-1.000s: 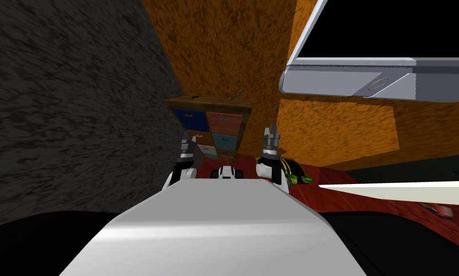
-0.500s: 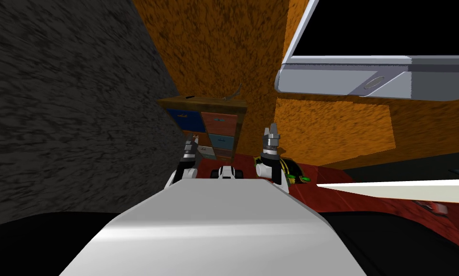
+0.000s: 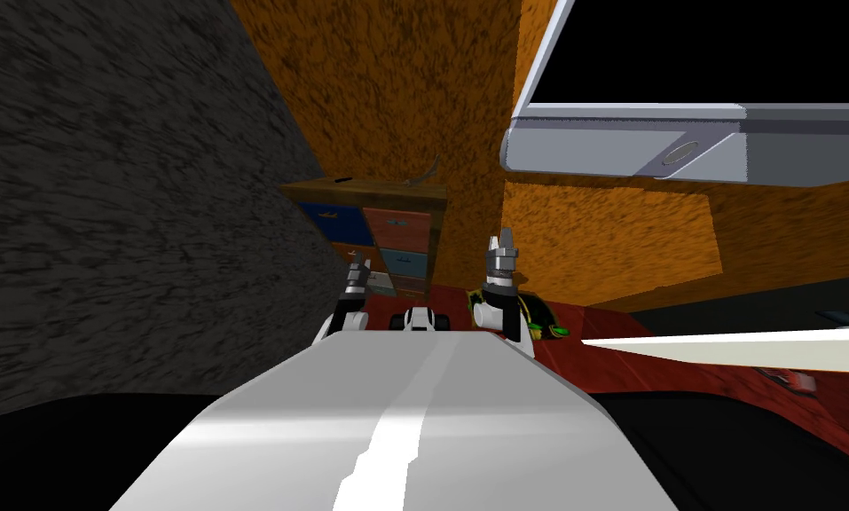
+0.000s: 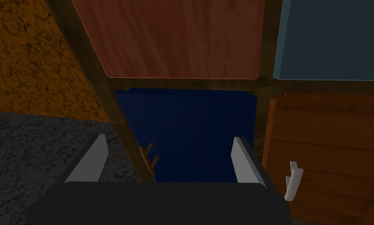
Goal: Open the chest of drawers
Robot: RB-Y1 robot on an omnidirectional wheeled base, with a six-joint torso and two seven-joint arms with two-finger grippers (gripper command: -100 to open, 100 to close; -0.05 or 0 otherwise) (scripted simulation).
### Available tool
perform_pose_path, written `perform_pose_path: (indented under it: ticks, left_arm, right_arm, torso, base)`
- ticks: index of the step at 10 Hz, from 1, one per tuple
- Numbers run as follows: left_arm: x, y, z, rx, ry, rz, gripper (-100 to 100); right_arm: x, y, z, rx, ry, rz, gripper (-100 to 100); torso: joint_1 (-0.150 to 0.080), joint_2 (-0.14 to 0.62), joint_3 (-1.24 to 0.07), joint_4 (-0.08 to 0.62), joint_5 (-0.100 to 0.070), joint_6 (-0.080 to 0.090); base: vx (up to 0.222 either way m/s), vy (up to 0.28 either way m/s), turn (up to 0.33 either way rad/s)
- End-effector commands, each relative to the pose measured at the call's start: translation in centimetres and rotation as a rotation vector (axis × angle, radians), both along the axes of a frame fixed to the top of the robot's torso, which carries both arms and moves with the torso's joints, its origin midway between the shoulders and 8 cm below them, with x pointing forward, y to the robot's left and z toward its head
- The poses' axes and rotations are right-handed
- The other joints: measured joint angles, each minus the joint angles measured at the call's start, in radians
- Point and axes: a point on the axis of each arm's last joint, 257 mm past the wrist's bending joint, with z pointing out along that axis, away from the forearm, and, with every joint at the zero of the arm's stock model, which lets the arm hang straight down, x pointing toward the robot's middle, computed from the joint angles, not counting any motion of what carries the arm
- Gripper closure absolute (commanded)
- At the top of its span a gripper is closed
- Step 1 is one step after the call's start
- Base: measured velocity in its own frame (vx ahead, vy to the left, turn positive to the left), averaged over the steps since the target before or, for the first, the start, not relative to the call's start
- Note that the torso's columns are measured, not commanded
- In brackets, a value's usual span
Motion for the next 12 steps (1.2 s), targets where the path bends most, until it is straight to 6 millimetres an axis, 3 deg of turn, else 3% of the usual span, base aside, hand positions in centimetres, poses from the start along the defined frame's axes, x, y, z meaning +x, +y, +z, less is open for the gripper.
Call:
perform_pose_path:
  ticks: [1,12]
  left_arm:
    - [0.6,-0.1,-2.3,-0.006,0.036,-0.001,-100]
    - [2.0,-0.8,-10.7,0.008,0.178,-0.022,-100]
  right_arm:
    - [0.0,0.0,0.0,0.000,0.000,0.000,0]
    - [0.0,0.0,0.0,0.000,0.000,0.000,0]
  torso:
    - [-0.001,0.000,0.000,0.000,0.000,0.000]
    - [0.001,0.001,0.000,0.000,0.000,0.000]
  base:
    - [0.023,-0.097,-0.029]
    - [0.019,-0.078,-0.021]
